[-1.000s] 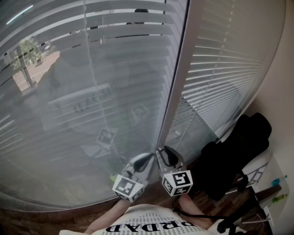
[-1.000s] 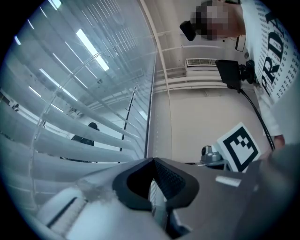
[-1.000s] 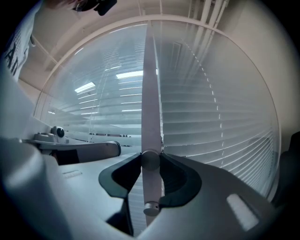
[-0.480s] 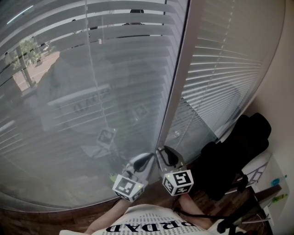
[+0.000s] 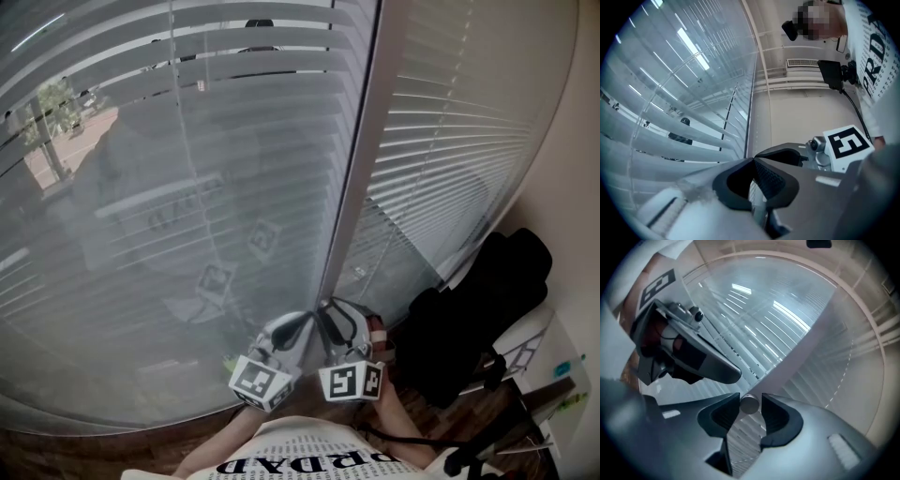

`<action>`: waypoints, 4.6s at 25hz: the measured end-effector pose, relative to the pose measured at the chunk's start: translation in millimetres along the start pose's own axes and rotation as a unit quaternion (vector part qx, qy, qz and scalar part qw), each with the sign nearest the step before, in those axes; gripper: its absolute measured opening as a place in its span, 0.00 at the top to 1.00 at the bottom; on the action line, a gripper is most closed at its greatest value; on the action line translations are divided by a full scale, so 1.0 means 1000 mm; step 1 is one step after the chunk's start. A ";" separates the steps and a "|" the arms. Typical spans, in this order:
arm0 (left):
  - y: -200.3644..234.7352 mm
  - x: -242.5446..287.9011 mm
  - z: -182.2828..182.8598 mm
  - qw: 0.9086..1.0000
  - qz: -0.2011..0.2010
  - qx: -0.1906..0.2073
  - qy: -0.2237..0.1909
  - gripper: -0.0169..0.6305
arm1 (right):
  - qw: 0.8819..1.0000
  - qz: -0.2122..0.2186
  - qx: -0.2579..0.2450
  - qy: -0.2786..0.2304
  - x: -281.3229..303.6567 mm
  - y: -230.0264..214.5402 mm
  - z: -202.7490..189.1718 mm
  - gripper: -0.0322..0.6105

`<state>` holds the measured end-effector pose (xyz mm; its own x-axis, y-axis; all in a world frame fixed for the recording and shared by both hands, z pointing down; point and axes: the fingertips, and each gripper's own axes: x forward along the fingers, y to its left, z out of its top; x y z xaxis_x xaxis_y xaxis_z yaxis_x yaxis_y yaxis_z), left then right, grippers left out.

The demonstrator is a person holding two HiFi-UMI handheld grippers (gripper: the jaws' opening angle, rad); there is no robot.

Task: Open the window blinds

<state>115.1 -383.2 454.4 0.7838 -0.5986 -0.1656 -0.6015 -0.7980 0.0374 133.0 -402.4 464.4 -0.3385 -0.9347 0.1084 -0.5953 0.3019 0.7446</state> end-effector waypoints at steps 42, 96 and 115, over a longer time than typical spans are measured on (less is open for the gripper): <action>-0.002 0.000 0.003 1.000 -0.005 -0.007 -0.006 0.99 | 0.927 -0.002 0.371 -0.061 0.005 -0.013 -0.013 0.74; -0.001 -0.002 -0.001 1.000 -0.007 -0.005 0.000 0.99 | 0.987 -0.023 0.154 -0.028 0.005 -0.007 0.002 0.74; -0.001 -0.003 0.001 1.000 -0.007 -0.014 -0.004 0.99 | 0.911 -0.007 0.409 -0.056 0.005 -0.012 -0.014 0.74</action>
<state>113.0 -380.2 454.2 0.7909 -0.5868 -0.1739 -0.5858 -0.8080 0.0621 148.7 -413.8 465.4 -0.3721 -0.9282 0.0002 -0.9282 0.3721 0.0016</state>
